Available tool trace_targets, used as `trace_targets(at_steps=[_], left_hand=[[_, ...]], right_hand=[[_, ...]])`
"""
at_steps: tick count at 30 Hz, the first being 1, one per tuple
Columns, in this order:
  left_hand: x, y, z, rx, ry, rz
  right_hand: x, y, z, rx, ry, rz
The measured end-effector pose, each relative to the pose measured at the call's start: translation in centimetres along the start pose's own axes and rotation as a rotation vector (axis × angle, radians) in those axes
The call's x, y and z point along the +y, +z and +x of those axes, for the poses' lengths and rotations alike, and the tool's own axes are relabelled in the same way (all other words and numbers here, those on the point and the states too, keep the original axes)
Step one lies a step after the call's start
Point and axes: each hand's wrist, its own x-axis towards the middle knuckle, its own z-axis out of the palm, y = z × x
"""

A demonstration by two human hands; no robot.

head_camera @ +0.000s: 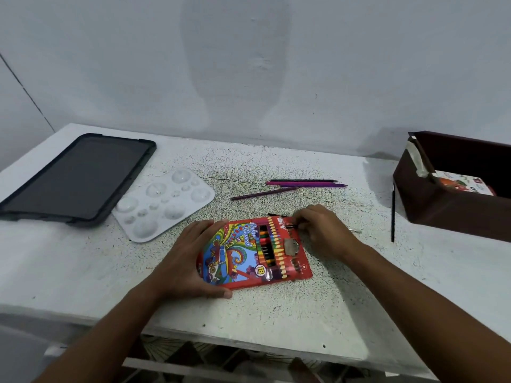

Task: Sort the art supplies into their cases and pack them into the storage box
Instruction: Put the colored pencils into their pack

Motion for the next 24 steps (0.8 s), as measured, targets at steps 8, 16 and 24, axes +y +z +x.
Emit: trace_targets(at_steps=[8,16,24], left_hand=[[-0.3,0.0,0.0,-0.006,0.015,0.02],[-0.3,0.1,0.1,0.013,0.034,0.012],[-0.3,0.0,0.2,0.015,0.035,-0.001]], right_hand=[[-1.8,1.6,1.5,0.024,0.047,0.176],[-0.1,0.3,5.5,0.101,0.066,-0.097],[0.5,1.0,7.8,0.042,0.076,-0.334]])
